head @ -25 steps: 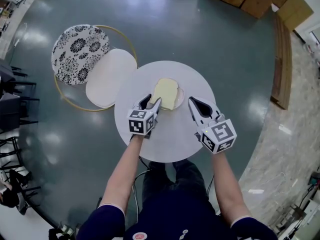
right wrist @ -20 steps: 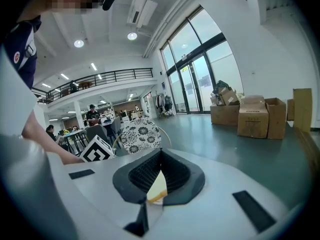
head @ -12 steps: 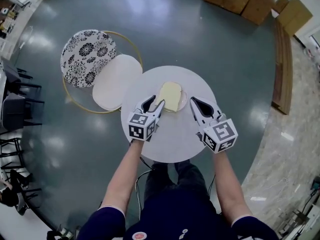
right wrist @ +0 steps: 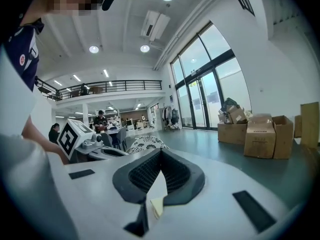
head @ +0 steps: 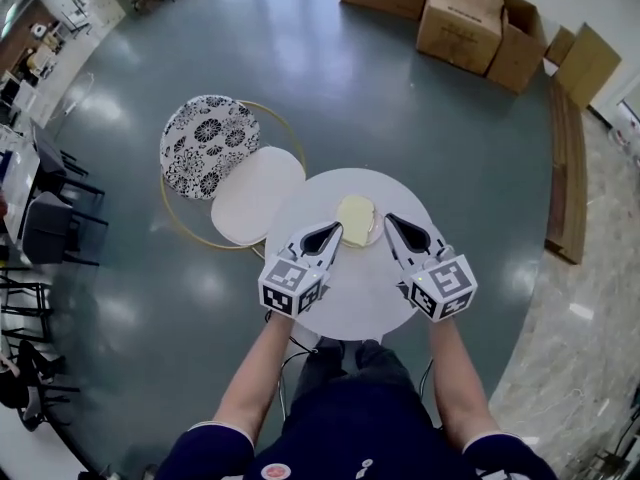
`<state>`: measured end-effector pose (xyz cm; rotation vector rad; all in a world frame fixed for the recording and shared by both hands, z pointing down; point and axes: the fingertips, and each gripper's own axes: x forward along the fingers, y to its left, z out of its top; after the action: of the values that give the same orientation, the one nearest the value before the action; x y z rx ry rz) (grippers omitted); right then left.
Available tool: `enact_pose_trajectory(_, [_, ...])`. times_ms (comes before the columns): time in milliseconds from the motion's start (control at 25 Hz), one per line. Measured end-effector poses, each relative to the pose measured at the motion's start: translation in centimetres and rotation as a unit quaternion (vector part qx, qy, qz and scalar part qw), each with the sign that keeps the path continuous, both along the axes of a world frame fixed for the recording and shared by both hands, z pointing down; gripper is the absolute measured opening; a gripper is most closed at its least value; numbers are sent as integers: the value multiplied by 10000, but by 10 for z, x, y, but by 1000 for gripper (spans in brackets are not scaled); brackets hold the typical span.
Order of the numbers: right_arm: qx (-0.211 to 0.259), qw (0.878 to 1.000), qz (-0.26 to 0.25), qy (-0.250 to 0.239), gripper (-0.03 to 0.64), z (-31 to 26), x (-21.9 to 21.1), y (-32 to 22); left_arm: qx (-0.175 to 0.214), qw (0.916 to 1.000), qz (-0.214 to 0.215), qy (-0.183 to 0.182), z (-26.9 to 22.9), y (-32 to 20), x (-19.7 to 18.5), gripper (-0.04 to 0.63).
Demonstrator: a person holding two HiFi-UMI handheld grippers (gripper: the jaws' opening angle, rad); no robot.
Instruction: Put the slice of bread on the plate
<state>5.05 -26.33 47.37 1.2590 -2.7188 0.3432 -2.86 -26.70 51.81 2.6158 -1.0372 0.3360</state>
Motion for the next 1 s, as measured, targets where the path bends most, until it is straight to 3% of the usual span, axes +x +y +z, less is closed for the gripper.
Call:
enact_pose_trajectory(560, [742, 9966, -365, -50, 5, -77, -22, 43, 722, 9954, 340, 535, -114, 54, 8, 7])
enact_pose_trajectory(1000, [1030, 9933, -502, -142, 5, -107, -27, 62, 972, 9926, 368, 632, -149, 70, 5, 6])
